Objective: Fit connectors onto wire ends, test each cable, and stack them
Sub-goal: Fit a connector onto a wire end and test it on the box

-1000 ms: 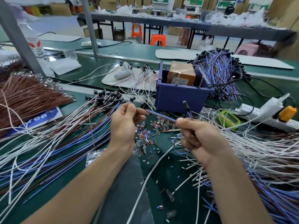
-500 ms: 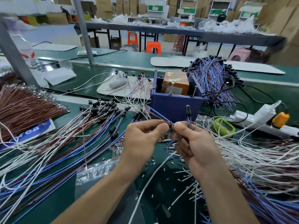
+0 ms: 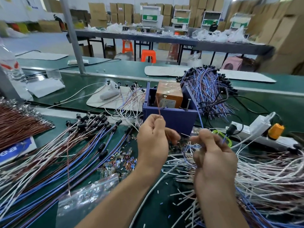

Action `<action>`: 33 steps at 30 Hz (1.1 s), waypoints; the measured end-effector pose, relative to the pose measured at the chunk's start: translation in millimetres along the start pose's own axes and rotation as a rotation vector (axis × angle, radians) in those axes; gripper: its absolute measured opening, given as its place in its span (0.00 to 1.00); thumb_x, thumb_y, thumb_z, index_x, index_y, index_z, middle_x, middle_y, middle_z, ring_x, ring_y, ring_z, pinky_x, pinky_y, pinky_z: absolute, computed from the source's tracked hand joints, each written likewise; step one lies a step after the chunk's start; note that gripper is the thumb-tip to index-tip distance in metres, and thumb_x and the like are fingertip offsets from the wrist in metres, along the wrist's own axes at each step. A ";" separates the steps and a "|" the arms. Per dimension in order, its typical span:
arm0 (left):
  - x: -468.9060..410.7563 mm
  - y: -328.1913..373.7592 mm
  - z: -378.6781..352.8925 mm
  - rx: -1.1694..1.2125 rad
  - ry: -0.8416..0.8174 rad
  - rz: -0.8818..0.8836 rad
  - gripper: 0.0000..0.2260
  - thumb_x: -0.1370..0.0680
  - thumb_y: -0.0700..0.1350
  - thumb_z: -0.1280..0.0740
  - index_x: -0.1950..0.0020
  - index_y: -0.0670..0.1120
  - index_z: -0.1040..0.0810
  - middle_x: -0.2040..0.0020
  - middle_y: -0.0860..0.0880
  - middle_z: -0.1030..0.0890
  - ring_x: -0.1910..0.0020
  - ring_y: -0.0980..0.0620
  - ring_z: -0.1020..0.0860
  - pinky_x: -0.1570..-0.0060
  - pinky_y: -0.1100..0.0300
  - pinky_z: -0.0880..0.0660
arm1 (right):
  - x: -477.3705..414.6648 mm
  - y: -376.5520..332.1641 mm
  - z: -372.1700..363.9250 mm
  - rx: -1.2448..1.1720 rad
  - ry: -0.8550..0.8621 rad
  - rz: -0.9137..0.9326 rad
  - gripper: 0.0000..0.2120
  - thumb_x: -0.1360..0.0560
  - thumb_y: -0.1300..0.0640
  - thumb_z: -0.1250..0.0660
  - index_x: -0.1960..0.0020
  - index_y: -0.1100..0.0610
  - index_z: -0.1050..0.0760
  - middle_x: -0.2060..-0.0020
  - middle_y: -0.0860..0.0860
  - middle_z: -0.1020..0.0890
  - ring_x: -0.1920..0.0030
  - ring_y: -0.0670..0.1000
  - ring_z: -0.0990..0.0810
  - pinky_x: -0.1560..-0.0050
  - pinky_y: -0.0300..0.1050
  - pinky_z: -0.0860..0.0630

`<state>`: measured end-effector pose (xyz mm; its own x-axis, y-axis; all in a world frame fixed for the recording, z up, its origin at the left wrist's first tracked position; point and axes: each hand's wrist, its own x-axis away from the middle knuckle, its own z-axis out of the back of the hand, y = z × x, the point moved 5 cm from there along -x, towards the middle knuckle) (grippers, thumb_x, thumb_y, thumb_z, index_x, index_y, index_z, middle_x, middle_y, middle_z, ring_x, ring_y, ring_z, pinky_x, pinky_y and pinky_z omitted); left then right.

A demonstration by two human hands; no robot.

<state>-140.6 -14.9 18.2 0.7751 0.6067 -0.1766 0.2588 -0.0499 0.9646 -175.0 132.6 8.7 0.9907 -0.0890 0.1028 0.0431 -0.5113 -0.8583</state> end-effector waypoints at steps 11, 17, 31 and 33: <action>-6.6 -19.4 16.8 -0.362 0.125 -0.013 0.08 0.19 0.46 0.36 0.57 0.50 0.23 0.73 0.50 0.18 0.77 0.59 0.25 0.75 0.70 0.32 | -9.0 11.9 -1.2 0.044 0.042 -0.083 0.05 0.20 0.60 0.30 0.56 0.56 0.21 0.73 0.52 0.18 0.80 0.44 0.35 0.77 0.37 0.37; -6.8 -23.2 14.5 -0.326 0.096 -0.017 0.07 0.19 0.45 0.35 0.57 0.49 0.23 0.74 0.50 0.20 0.78 0.58 0.27 0.76 0.67 0.32 | -10.6 13.0 -0.8 0.054 0.032 -0.096 0.06 0.20 0.61 0.31 0.55 0.58 0.22 0.73 0.53 0.18 0.81 0.45 0.37 0.78 0.38 0.38; -5.2 -20.1 14.1 -0.283 0.071 -0.041 0.07 0.18 0.44 0.34 0.57 0.47 0.22 0.76 0.51 0.23 0.80 0.58 0.31 0.78 0.67 0.35 | -10.9 17.4 -1.2 0.061 0.056 -0.113 0.04 0.20 0.60 0.30 0.53 0.58 0.22 0.73 0.52 0.18 0.79 0.44 0.32 0.79 0.36 0.36; -4.7 -19.9 13.5 -0.284 0.062 -0.048 0.07 0.18 0.44 0.34 0.57 0.47 0.22 0.76 0.50 0.22 0.79 0.57 0.31 0.77 0.66 0.34 | -11.0 17.3 -1.0 0.071 0.058 -0.111 0.04 0.20 0.60 0.30 0.54 0.58 0.22 0.73 0.52 0.18 0.79 0.43 0.30 0.79 0.36 0.36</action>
<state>-141.5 -27.5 -2.8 0.7271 0.6504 -0.2199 0.1161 0.1992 0.9731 -185.3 123.9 -6.7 0.9705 -0.0854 0.2256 0.1626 -0.4590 -0.8734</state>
